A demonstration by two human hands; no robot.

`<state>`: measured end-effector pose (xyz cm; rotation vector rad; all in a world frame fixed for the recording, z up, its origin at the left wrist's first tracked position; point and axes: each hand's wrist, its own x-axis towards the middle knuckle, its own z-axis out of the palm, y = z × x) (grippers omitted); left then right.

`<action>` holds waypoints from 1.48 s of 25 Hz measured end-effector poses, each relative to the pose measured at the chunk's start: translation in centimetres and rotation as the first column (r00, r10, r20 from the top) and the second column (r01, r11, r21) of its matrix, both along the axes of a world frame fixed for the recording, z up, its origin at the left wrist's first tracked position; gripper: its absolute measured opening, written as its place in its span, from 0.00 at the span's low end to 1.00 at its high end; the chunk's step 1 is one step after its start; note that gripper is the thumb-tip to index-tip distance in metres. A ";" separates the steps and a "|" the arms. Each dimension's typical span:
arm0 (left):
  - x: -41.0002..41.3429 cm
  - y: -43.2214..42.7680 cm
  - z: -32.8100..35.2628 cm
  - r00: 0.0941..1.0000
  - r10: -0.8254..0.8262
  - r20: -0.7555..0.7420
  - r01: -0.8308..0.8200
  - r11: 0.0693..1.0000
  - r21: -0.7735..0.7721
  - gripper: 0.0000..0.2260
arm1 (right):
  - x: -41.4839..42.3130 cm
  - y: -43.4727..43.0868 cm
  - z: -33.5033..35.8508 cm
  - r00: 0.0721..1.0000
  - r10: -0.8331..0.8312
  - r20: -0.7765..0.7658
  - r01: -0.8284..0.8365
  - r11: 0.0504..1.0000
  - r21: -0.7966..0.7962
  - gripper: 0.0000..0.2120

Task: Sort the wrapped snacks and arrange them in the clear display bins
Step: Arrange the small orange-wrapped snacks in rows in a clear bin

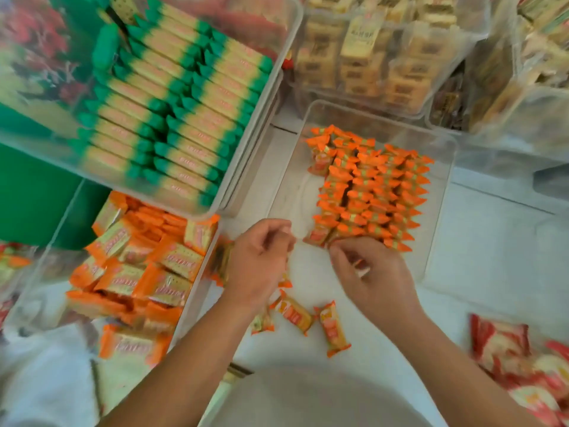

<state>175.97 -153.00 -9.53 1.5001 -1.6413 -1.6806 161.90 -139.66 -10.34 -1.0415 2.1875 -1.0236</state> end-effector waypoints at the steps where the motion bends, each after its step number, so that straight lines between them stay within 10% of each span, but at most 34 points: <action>1: 2.6 1.4 -0.3 0.999 -0.011 0.031 0.011 1.000 -0.001 0.07 | 2.4 1.8 -1.5 0.999 0.019 0.030 -0.021 0.997 0.075 0.12; 7: 12.7 6.1 -9.8 0.800 -0.186 0.571 0.215 0.976 0.017 0.10 | 9.2 9.1 -10.7 0.993 -0.112 0.047 0.064 0.810 0.583 0.17; 12: 11.5 5.9 -13.4 0.807 -0.129 0.576 0.128 0.991 0.043 0.31 | 9.9 9.5 -11.1 0.988 -0.149 0.029 0.098 0.772 0.627 0.16; 16: 11.2 6.5 -13.6 0.806 -0.172 0.567 0.168 0.984 0.061 0.26 | 9.1 10.1 -10.6 0.955 -0.274 0.114 0.151 0.780 0.607 0.24; 22: 13.3 8.0 -9.1 0.978 0.047 0.203 -0.127 0.905 0.406 0.13 | 10.0 9.9 -4.4 0.836 -0.399 0.377 0.232 0.879 0.416 0.15; 27: 13.8 7.9 -4.0 0.964 0.109 -0.241 0.132 0.592 0.795 0.14 | 11.6 8.5 -0.4 0.746 -0.342 0.572 0.264 0.940 0.217 0.22; 33: 11.7 9.0 0.1 0.926 -0.026 -0.377 0.277 0.725 0.630 0.15 | 11.7 8.1 2.0 0.766 -0.268 0.584 0.270 0.959 0.086 0.16; 37: 11.3 9.2 1.7 0.945 -0.319 -0.073 0.327 0.917 0.228 0.18 | 10.3 8.8 3.2 0.807 -0.349 0.476 0.389 0.921 0.016 0.11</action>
